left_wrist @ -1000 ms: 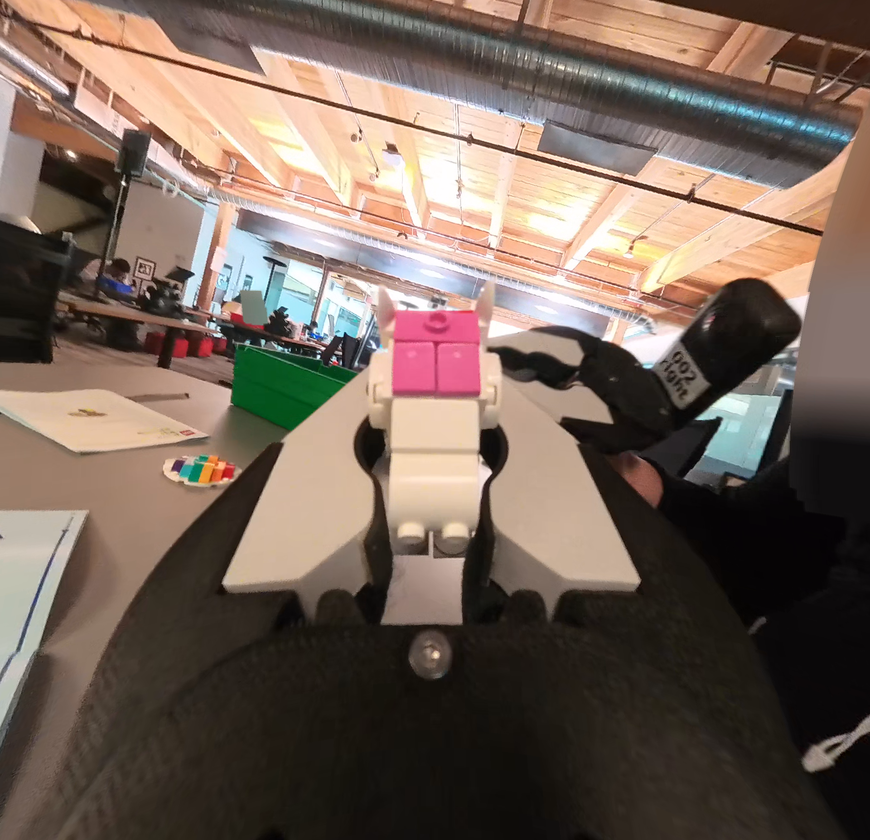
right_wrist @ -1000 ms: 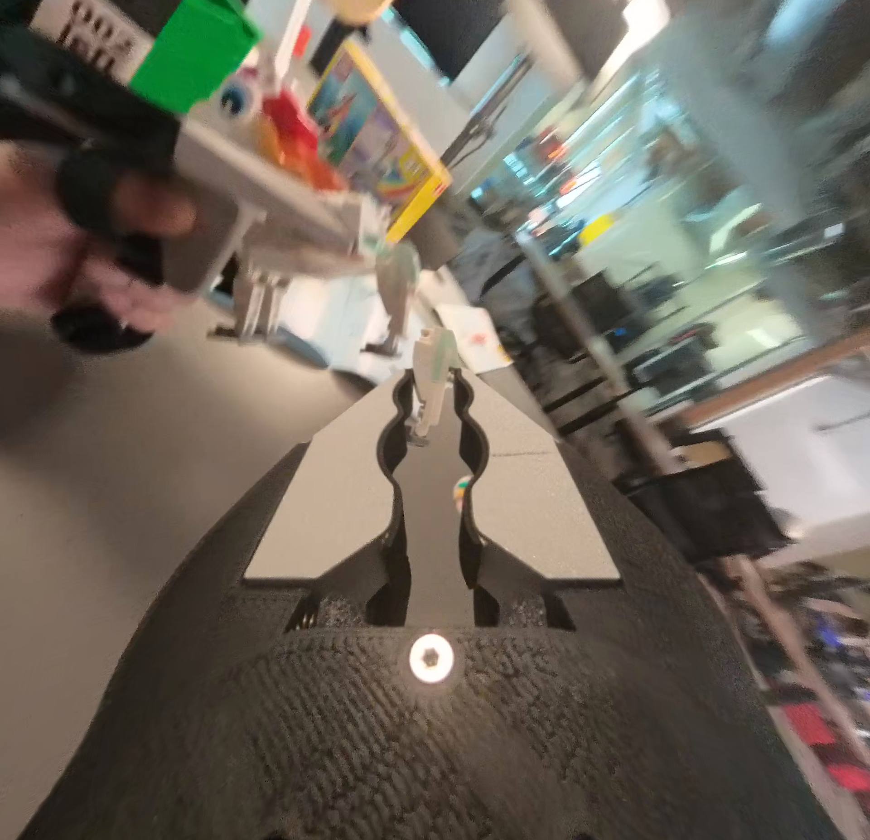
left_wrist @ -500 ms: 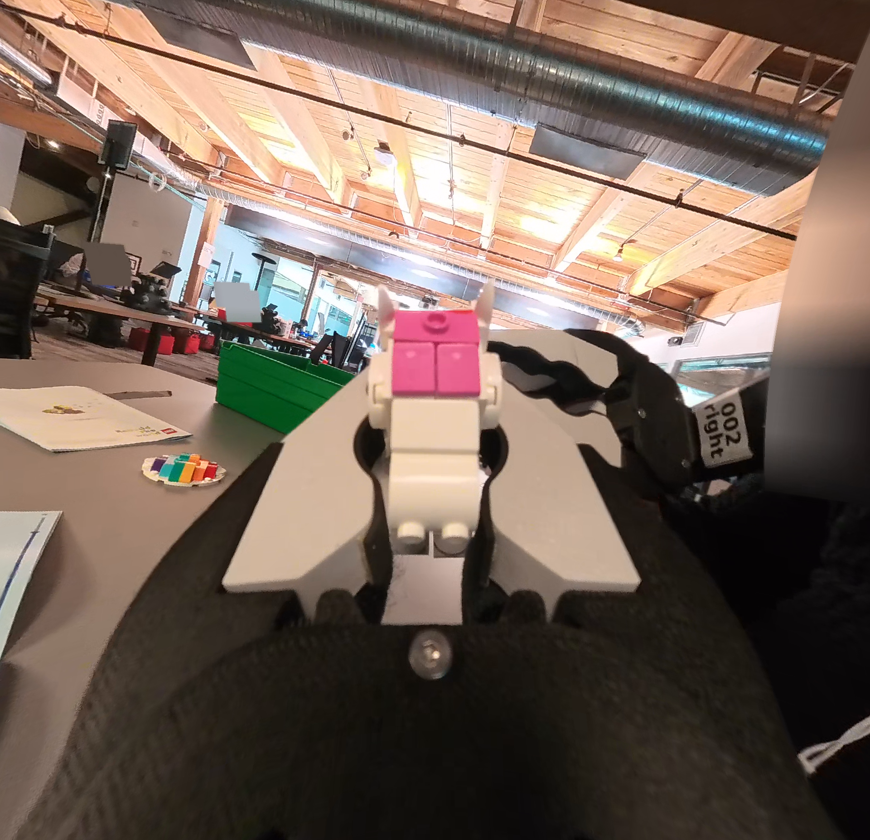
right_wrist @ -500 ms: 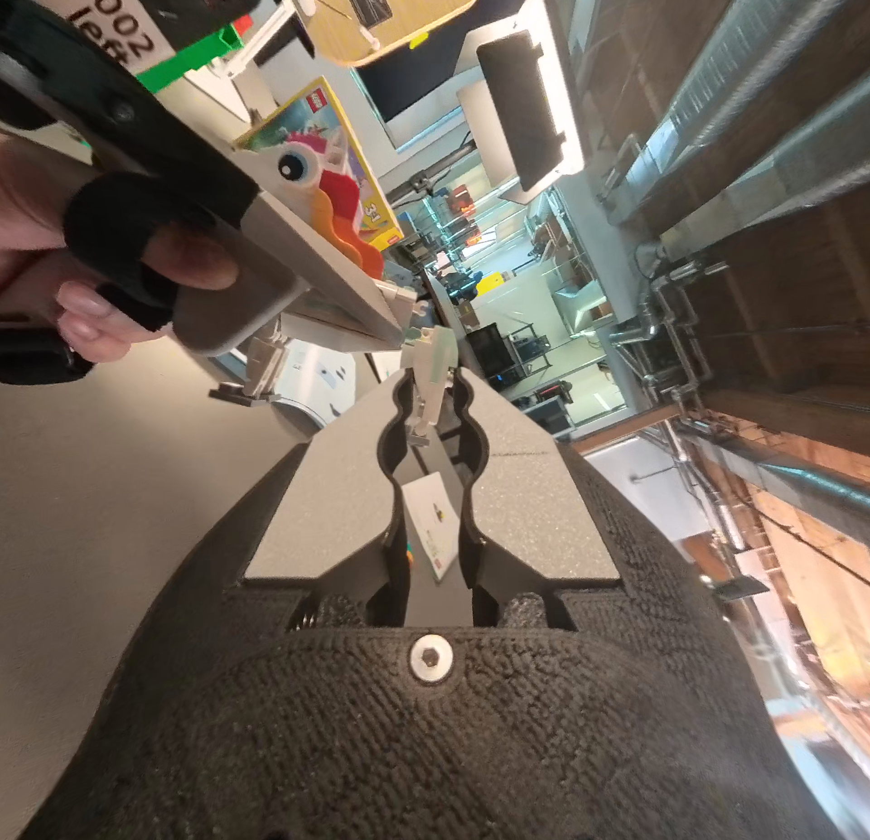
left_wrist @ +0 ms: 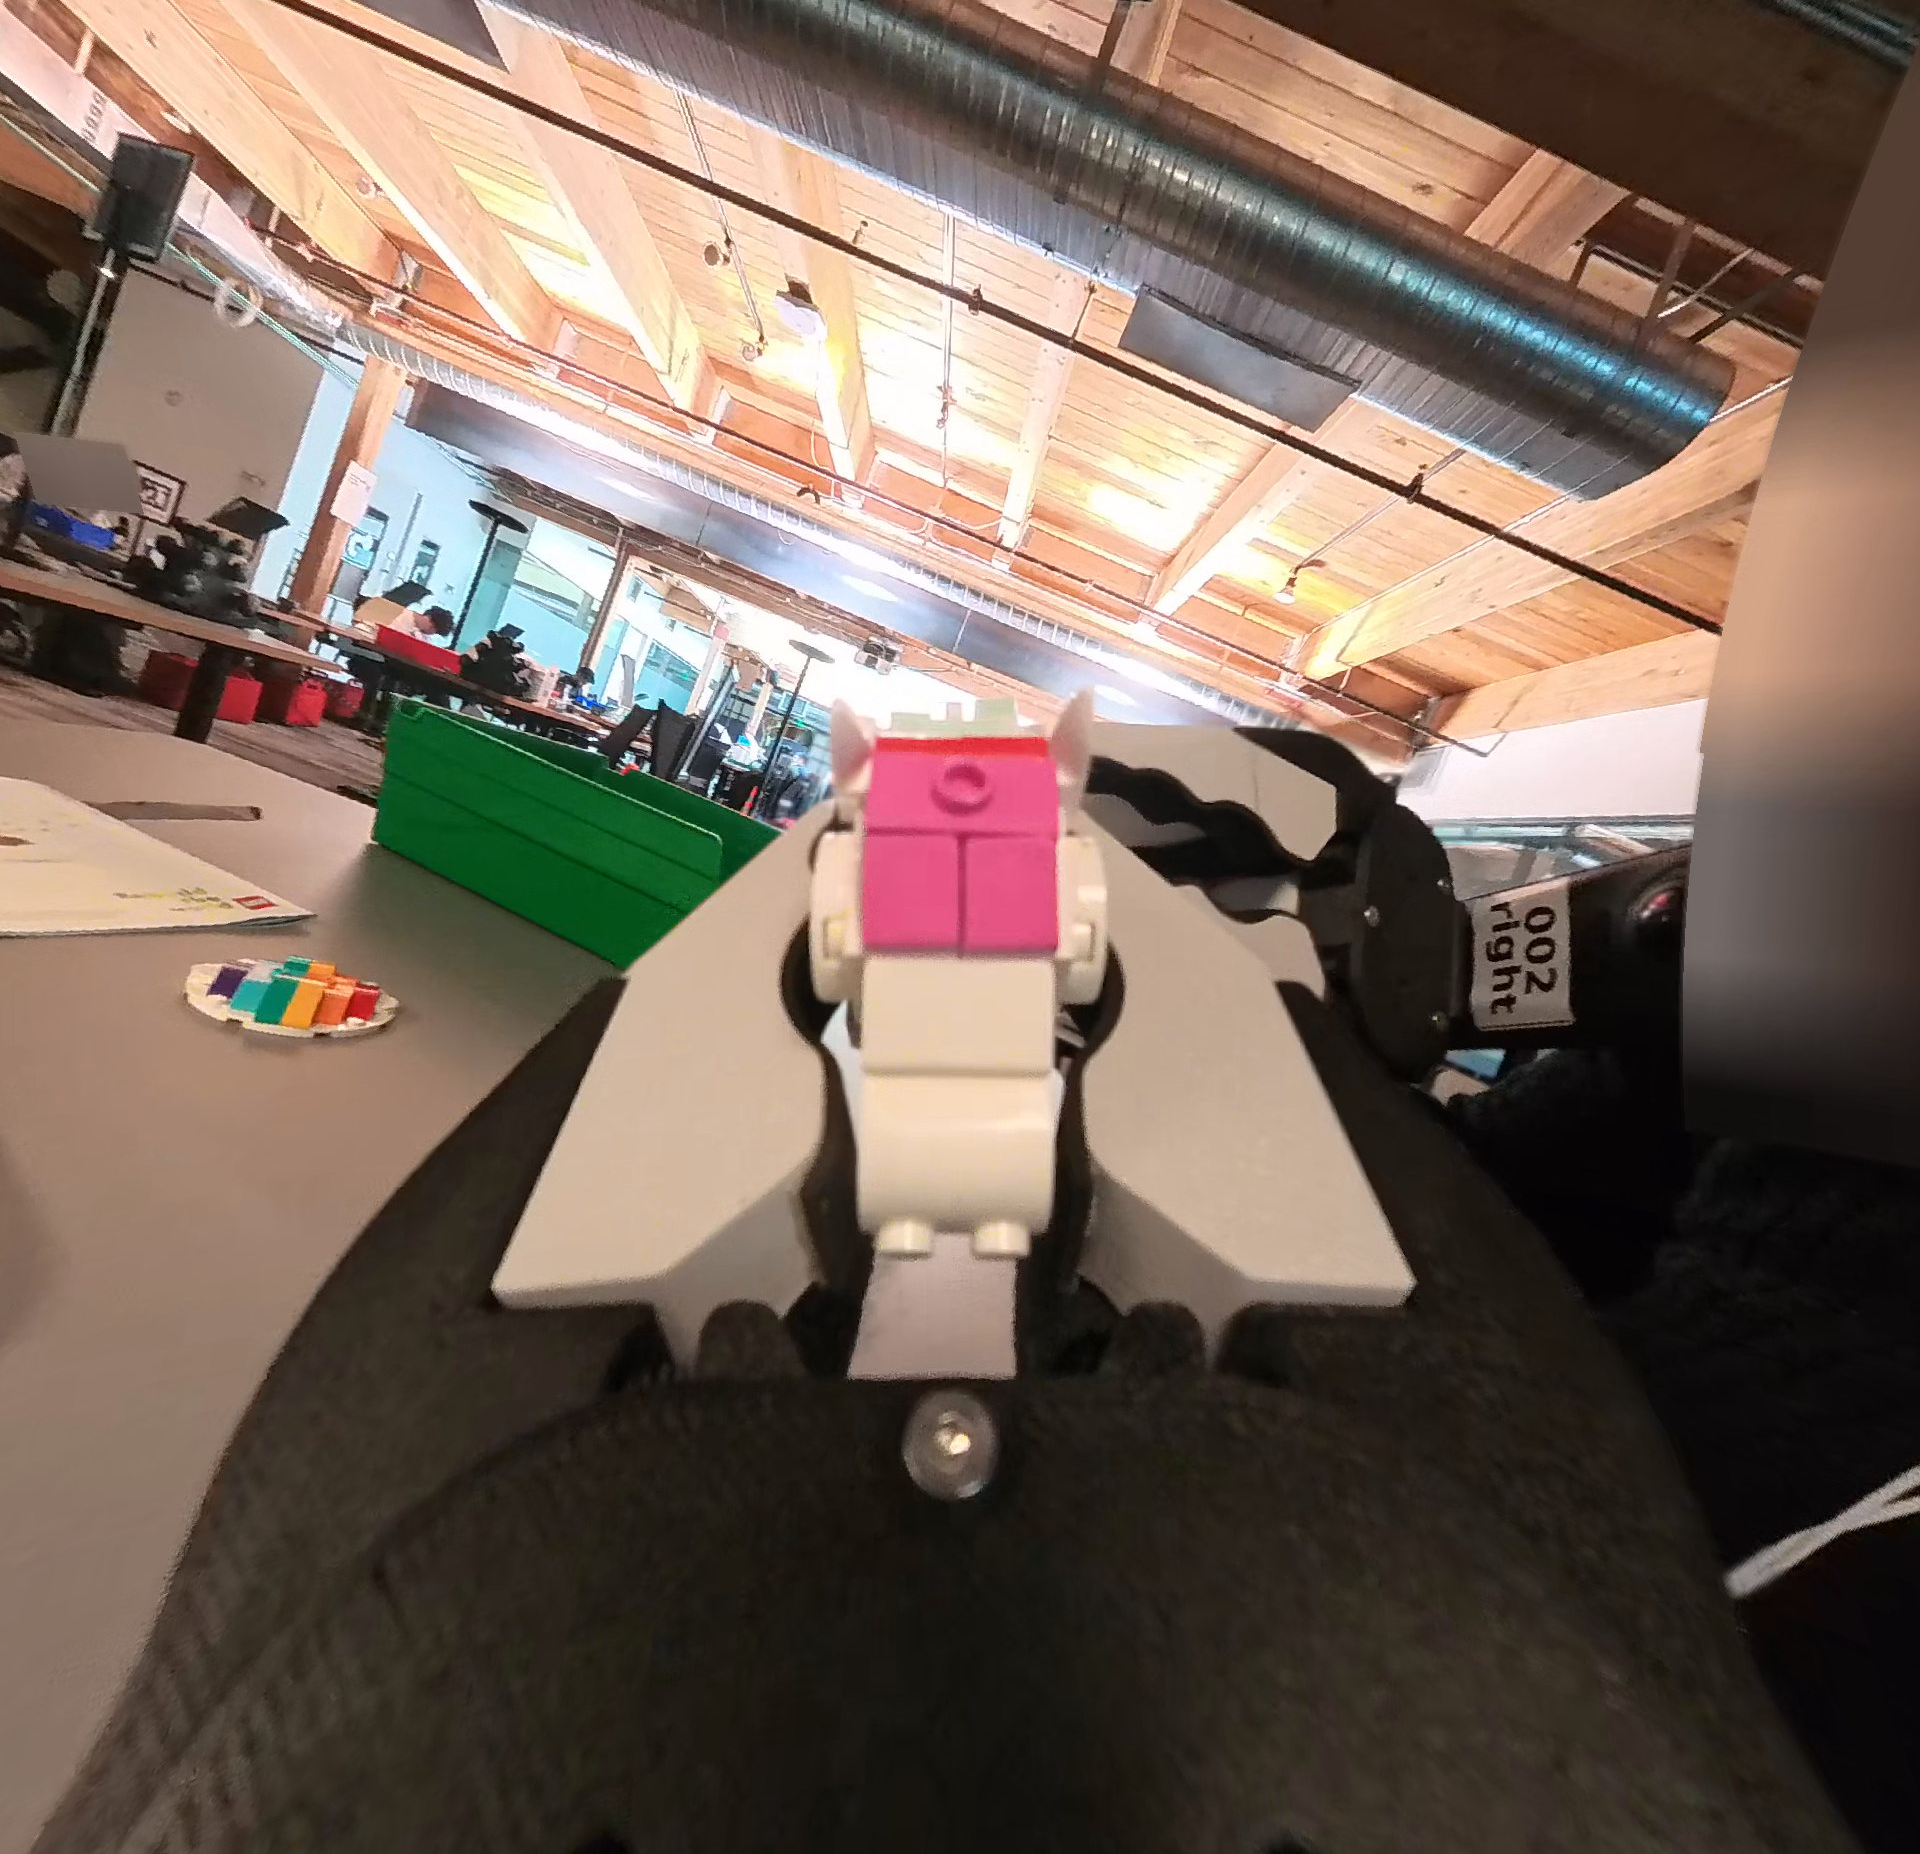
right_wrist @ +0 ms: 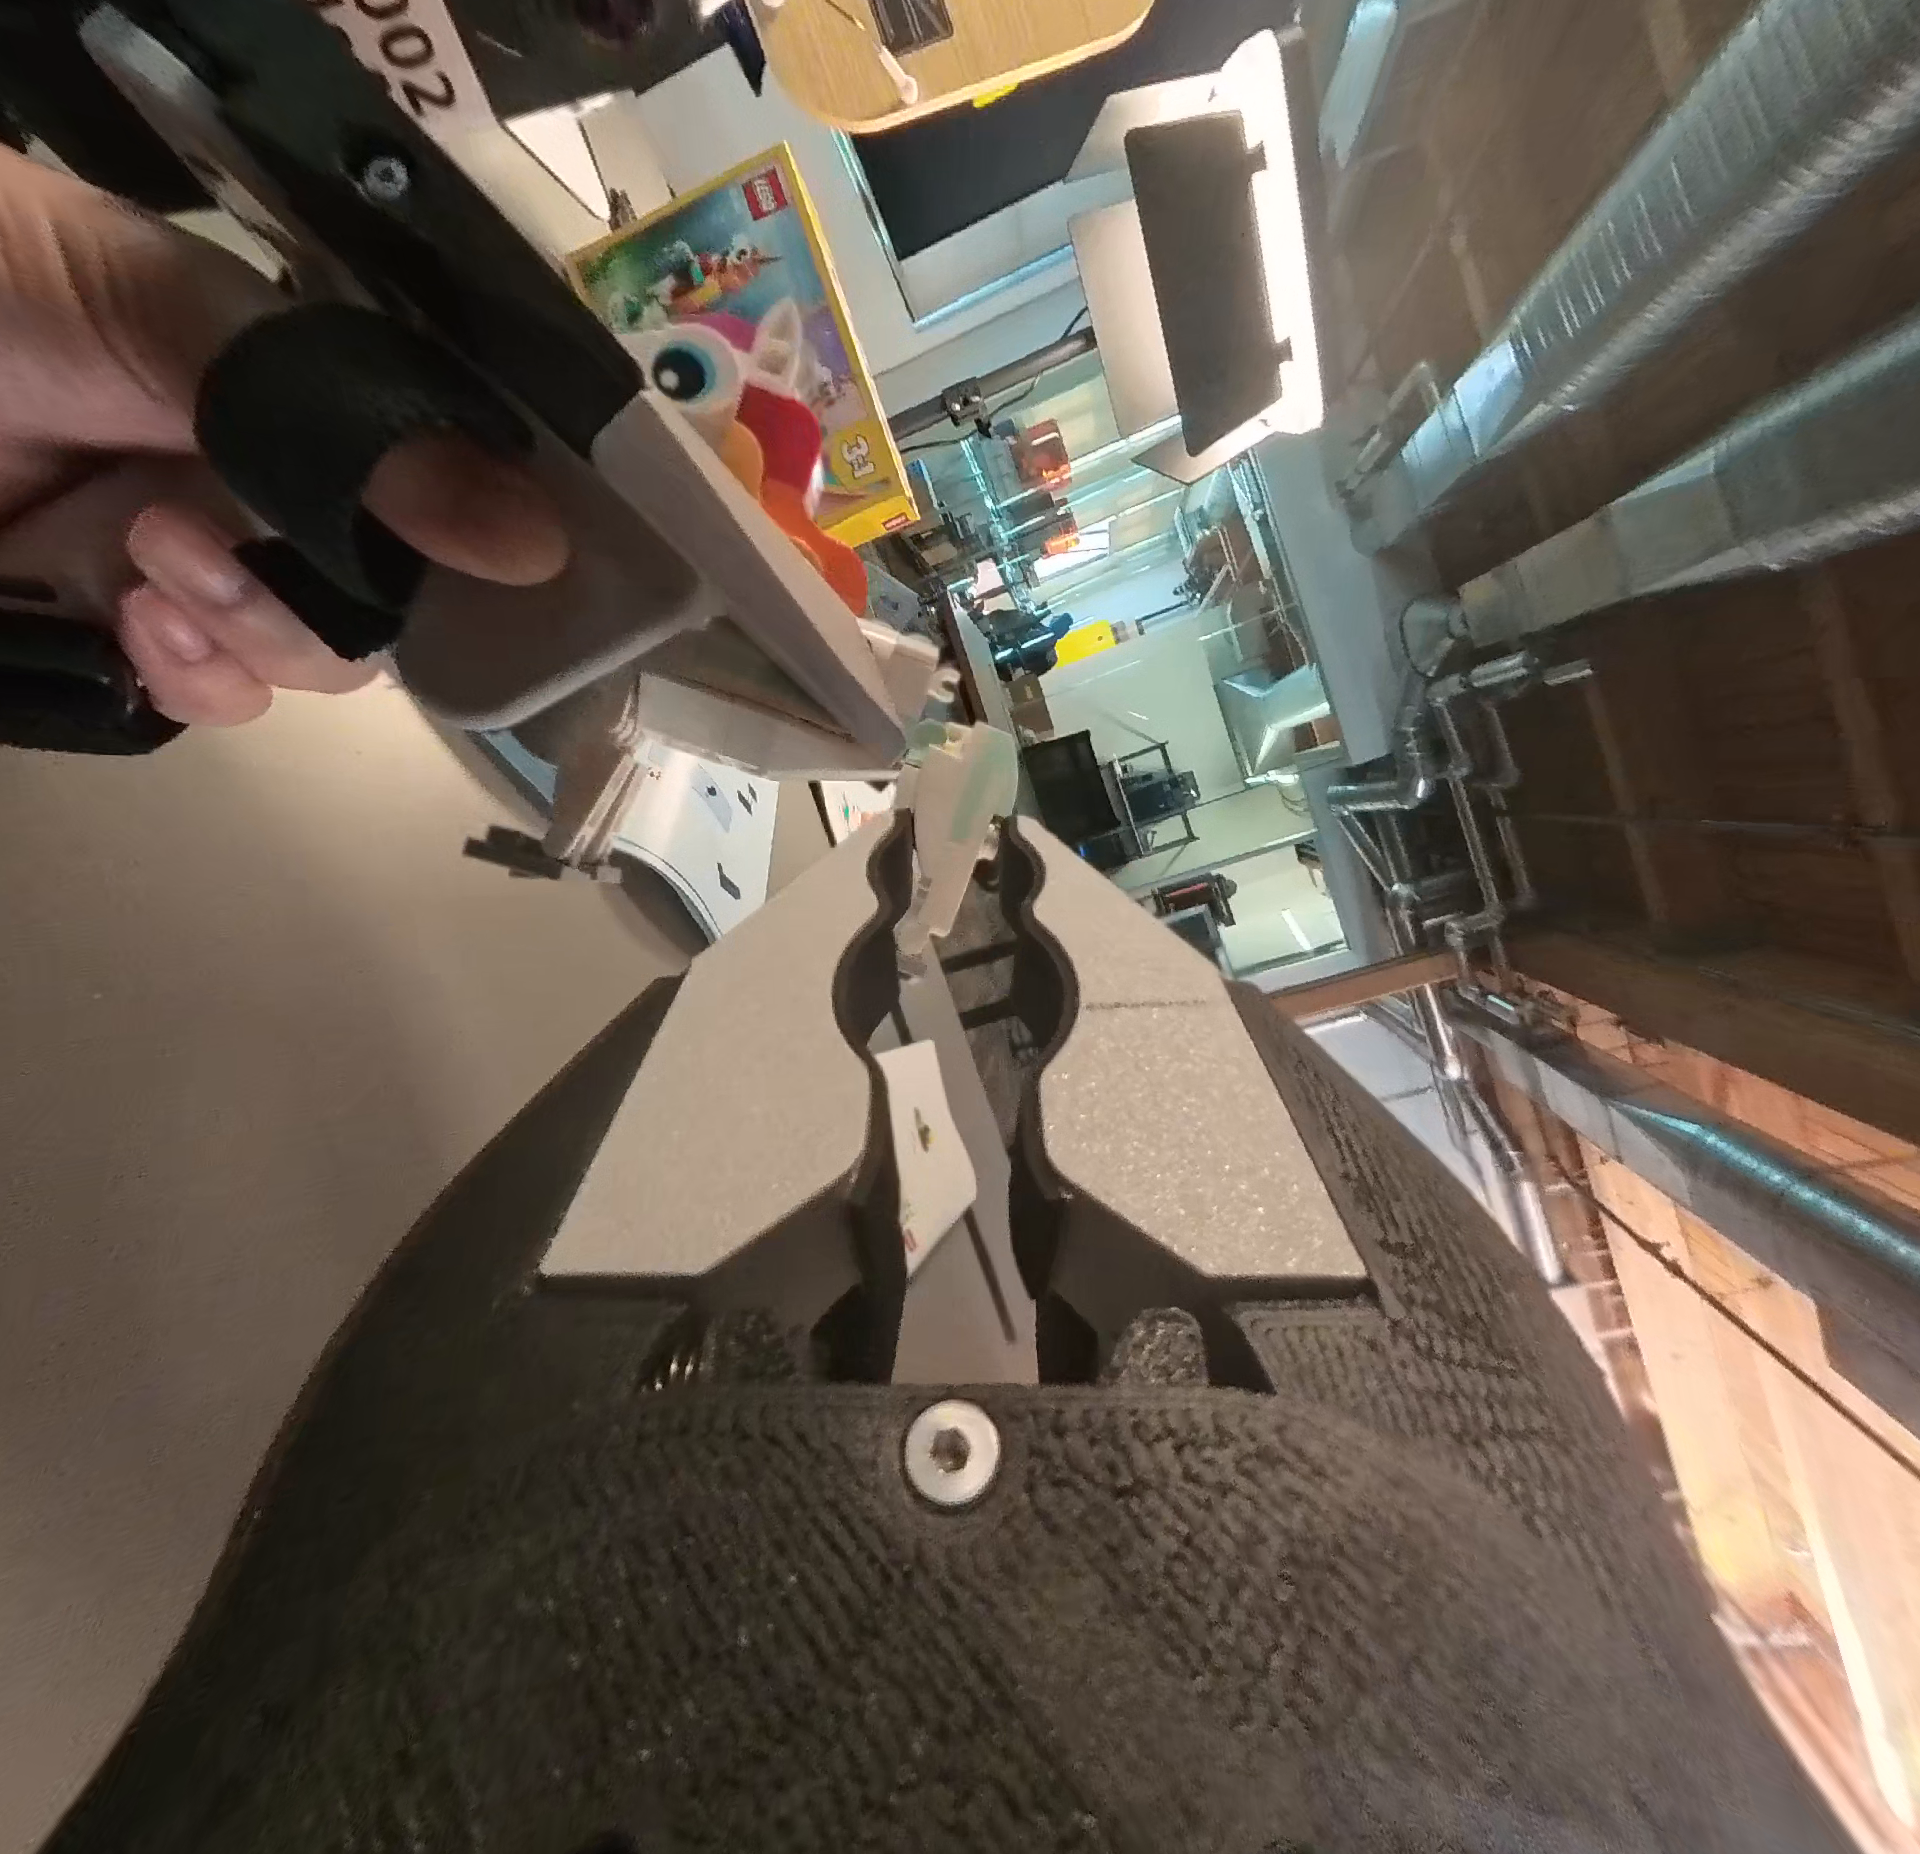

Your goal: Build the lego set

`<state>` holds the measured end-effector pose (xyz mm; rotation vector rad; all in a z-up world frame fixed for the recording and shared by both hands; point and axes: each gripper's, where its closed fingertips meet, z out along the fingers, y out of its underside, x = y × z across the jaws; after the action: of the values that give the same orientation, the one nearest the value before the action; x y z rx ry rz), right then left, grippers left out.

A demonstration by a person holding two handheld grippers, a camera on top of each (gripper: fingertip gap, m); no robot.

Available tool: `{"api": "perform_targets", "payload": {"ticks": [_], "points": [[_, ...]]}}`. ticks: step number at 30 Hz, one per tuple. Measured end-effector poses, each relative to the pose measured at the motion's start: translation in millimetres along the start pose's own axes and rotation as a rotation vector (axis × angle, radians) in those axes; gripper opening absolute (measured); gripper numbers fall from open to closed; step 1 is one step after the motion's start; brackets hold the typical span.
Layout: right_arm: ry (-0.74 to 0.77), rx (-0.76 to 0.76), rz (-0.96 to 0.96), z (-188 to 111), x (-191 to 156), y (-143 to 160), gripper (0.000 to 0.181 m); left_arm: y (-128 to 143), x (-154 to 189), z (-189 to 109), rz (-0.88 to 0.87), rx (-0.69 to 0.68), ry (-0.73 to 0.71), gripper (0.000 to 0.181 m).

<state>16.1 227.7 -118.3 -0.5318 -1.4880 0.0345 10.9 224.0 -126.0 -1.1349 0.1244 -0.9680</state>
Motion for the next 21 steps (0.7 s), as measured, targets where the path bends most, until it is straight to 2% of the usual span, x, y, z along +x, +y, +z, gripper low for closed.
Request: {"api": "perform_targets", "payload": {"ticks": [1, 5, 14, 21], "points": [[-0.005, 0.003, -0.026, 0, 0, 0, 0.015, -1, 0, 0, -0.017, 0.003, 0.007, 0.037], [-0.030, -0.002, -0.174, -2, 1, -1, 0.014, -2, 1, -1, -0.039, 0.010, 0.019, 0.036], [-0.086, 0.011, -0.106, -8, 0, -3, 0.014, 2, 7, 1, -0.046, 0.012, 0.041, 0.036], [-0.113, 0.026, -0.279, -14, 1, -5, 0.014, 5, 11, 3, -0.058, 0.000, 0.059, 0.036]]}}
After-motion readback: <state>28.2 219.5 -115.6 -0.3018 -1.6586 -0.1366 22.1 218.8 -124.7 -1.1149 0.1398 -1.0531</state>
